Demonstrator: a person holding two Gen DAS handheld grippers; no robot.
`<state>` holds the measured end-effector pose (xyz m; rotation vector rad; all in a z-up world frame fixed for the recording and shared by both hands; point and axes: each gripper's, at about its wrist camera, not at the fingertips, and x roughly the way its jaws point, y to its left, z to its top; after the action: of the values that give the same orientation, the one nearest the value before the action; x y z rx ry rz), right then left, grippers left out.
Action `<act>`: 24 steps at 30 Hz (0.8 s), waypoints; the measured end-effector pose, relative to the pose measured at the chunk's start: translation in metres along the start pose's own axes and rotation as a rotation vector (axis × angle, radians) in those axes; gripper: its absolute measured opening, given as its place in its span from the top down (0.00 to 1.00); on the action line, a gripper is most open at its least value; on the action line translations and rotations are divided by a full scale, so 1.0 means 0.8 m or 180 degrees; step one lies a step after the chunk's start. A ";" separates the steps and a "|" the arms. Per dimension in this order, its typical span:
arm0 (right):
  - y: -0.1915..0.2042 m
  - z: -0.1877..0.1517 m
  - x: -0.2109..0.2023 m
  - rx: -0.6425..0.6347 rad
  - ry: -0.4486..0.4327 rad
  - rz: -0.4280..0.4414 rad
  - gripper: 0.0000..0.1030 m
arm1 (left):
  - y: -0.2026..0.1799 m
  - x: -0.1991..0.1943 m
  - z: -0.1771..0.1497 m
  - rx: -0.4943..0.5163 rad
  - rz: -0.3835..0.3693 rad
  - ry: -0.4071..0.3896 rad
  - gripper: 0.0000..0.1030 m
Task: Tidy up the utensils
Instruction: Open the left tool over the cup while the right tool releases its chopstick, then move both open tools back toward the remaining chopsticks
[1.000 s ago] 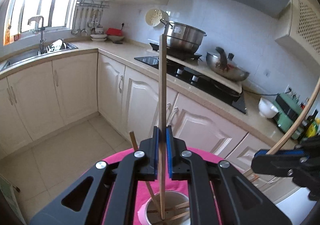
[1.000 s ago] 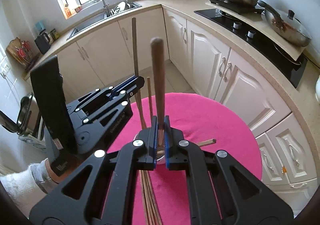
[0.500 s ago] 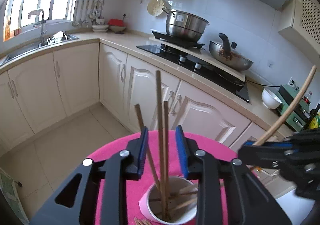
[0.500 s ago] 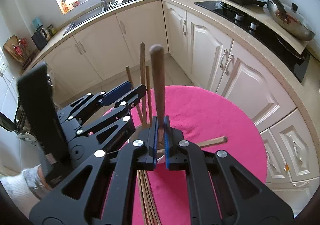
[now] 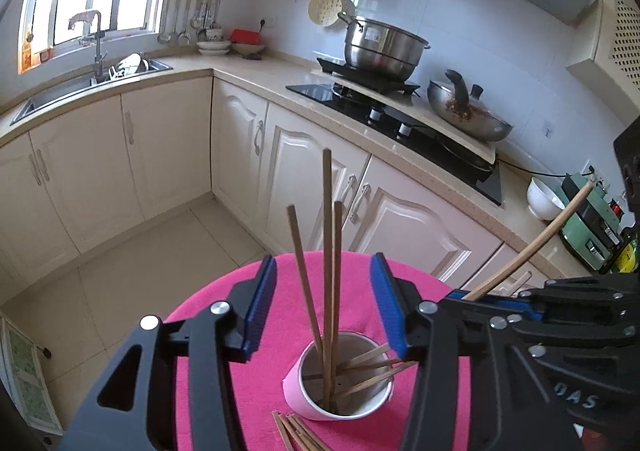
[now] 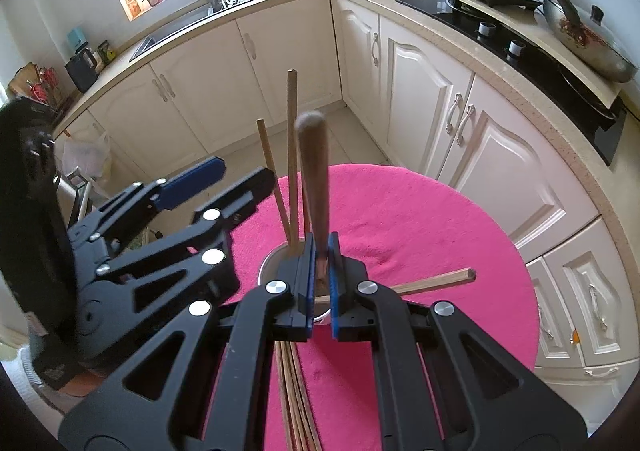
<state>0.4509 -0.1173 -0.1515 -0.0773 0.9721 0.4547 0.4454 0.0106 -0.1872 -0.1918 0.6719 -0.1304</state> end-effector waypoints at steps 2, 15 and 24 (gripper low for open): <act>0.000 0.000 0.000 0.0004 0.0003 0.0010 0.94 | 0.001 -0.005 0.003 -0.0018 0.0025 -0.0008 0.53; 0.006 -0.010 -0.021 0.0049 -0.0074 -0.0008 0.92 | 0.005 -0.040 0.001 -0.0119 0.0073 0.0020 0.48; 0.007 -0.024 -0.049 0.0099 -0.0219 -0.0032 0.55 | 0.010 -0.065 -0.013 -0.0215 0.0107 0.0071 0.48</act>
<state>0.4150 -0.1305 -0.1300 -0.0382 0.9105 0.4304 0.3993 0.0266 -0.1653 -0.2443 0.7019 -0.0778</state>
